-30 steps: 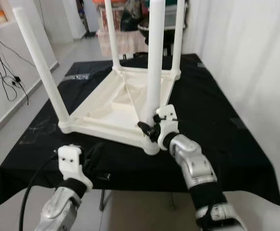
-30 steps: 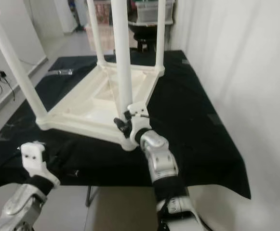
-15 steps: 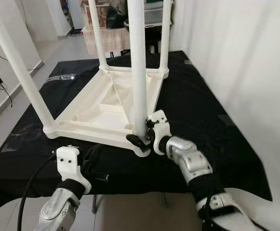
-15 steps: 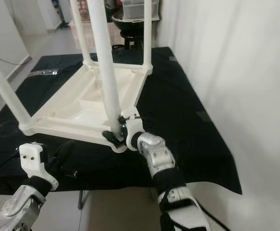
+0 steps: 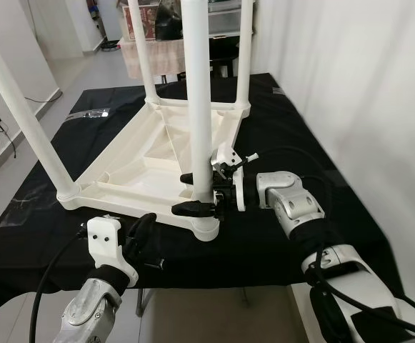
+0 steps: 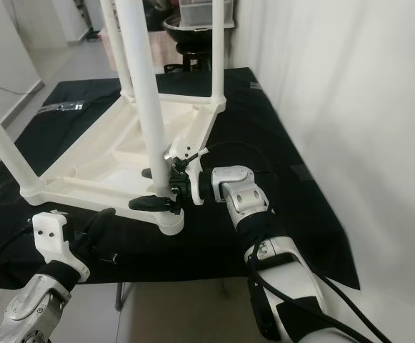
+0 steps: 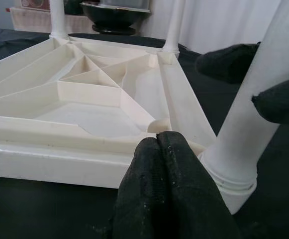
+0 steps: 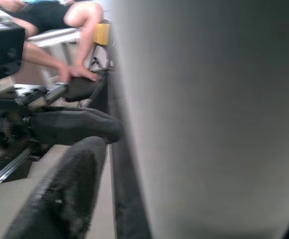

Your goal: Building children table

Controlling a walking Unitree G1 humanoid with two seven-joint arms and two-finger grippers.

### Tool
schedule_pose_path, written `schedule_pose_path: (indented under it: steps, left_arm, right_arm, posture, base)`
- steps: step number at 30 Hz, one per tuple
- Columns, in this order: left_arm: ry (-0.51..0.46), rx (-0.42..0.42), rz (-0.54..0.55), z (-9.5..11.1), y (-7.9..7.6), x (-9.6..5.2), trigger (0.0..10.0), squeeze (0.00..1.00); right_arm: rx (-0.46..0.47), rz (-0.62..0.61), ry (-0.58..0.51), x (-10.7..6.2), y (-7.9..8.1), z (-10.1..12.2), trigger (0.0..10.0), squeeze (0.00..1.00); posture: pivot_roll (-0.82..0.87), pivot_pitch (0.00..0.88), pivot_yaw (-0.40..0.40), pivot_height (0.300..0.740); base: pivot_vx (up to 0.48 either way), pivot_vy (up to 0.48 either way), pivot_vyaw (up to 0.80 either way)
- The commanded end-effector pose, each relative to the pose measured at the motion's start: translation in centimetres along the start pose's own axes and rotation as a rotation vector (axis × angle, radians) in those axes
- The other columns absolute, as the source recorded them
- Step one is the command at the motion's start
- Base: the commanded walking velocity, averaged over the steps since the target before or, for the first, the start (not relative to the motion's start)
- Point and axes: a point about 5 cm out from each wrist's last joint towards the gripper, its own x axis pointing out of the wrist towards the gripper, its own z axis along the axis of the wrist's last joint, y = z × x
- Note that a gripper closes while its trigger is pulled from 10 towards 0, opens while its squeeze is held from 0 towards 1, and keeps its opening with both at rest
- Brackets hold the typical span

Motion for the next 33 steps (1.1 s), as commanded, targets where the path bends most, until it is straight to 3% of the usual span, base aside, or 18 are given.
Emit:
schedule_pose_path:
  steps: [1,5,7,9,10,12,13,14,16,18,22,25,26,28,29,31,33]
  left_arm:
    - [0.011,0.003,0.011,-0.3,0.1,-0.1,10.0,0.0]
    - [0.01,0.002,0.011,-0.4,0.0,-0.2,10.0,0.0]
    - [0.01,0.001,0.01,-0.3,-0.1,-0.3,10.0,0.0]
    - [0.01,0.0,0.008,-0.3,-0.1,-0.4,10.0,0.0]
    - [0.01,0.0,0.008,-0.3,-0.1,-0.4,10.0,0.0]
    - [0.01,0.001,0.009,-0.2,-0.1,-0.5,10.0,0.0]
    - [0.009,0.003,0.009,-0.1,0.0,-0.5,10.0,0.0]
    - [0.009,0.003,0.009,-0.1,0.0,-0.5,10.0,0.0]
    - [0.009,0.005,0.011,0.0,0.2,-0.5,10.0,0.0]
    - [0.01,0.006,0.011,-0.1,0.2,-0.4,10.0,0.0]
    - [0.015,0.004,0.006,-0.1,0.2,-0.3,10.0,0.0]
    - [0.009,0.008,0.012,-0.1,0.3,-0.2,10.0,0.0]
    - [0.005,0.012,0.02,-0.1,0.3,-0.2,10.0,0.0]
    - [0.004,0.015,0.025,0.0,0.3,-0.2,10.0,0.0]
    - [0.003,0.015,0.026,0.0,0.3,-0.2,10.0,0.0]
    - [0.004,0.012,0.021,-0.1,0.3,-0.2,10.0,0.0]
    - [0.004,0.012,0.021,-0.1,0.3,-0.2,10.0,0.0]
  right_arm:
    - [0.016,0.083,0.006,0.9,0.5,-0.1,0.0,0.0]
    - [0.037,0.06,0.002,1.0,0.2,-0.3,0.0,0.0]
    - [0.032,-0.004,0.007,1.0,0.0,-0.8,0.0,0.0]
    - [0.028,-0.155,0.042,1.0,-0.3,-1.9,0.0,0.0]
    - [0.028,-0.155,0.042,1.0,-0.3,-1.9,0.0,0.0]
    - [0.061,-0.354,0.088,1.1,-0.3,-3.5,0.0,0.0]
    - [0.175,-0.579,0.07,1.1,0.0,-4.9,0.0,0.0]
    - [0.175,-0.579,0.07,1.1,0.0,-4.9,0.0,0.0]
    - [0.275,-0.776,0.048,1.4,2.0,-6.4,0.0,0.0]
    - [0.258,-0.77,0.038,1.5,2.3,-6.2,0.0,0.0]
    - [0.2,-0.762,0.037,1.5,0.9,-5.5,0.0,0.0]
    - [0.191,-0.772,0.04,1.9,0.7,-5.3,0.0,0.0]
    - [0.184,-0.769,0.036,2.0,0.6,-5.0,10.0,0.0]
    - [0.184,-0.765,0.028,2.1,0.7,-4.6,10.0,0.0]
    - [0.176,-0.717,0.003,2.3,0.8,-4.0,10.0,1.0]
    - [0.147,-0.569,-0.072,2.6,1.3,-2.3,10.0,1.0]
    - [0.147,-0.569,-0.072,2.6,1.3,-2.3,10.0,1.0]
  posture:
    - [-0.03,0.001,0.025,0.74]
    - [-0.03,0.007,0.027,0.74]
    - [-0.03,0.012,0.028,0.74]
    - [-0.03,0.022,0.025,0.74]
    - [-0.03,0.022,0.025,0.74]
    - [-0.04,0.027,0.013,0.74]
    - [-0.04,0.042,0.011,0.74]
    - [-0.04,0.042,0.011,0.74]
    - [-0.06,0.051,0.045,0.74]
    - [-0.07,0.026,0.047,0.74]
    - [-0.06,0.033,0.036,0.74]
    - [-0.05,0.026,0.032,0.74]
    - [-0.05,0.026,0.03,0.74]
    - [-0.05,0.026,0.03,0.74]
    - [-0.05,0.023,0.025,0.74]
    - [-0.05,0.022,0.025,0.74]
    - [-0.05,0.022,0.025,0.74]
  base:
    - [0.0,0.0,0.0]
    - [0.0,0.0,0.0]
    - [0.0,0.0,0.0]
    - [0.0,0.0,0.0]
    - [0.0,0.0,0.0]
    - [0.0,0.0,0.0]
    - [0.0,0.0,0.0]
    - [0.0,0.0,0.0]
    - [0.0,0.0,0.0]
    - [0.0,0.0,0.0]
    - [0.0,0.0,0.0]
    - [0.0,0.0,0.0]
    - [0.0,0.0,0.0]
    - [0.0,0.0,0.0]
    - [0.0,0.0,0.0]
    - [0.0,0.0,0.0]
    - [0.0,0.0,0.0]
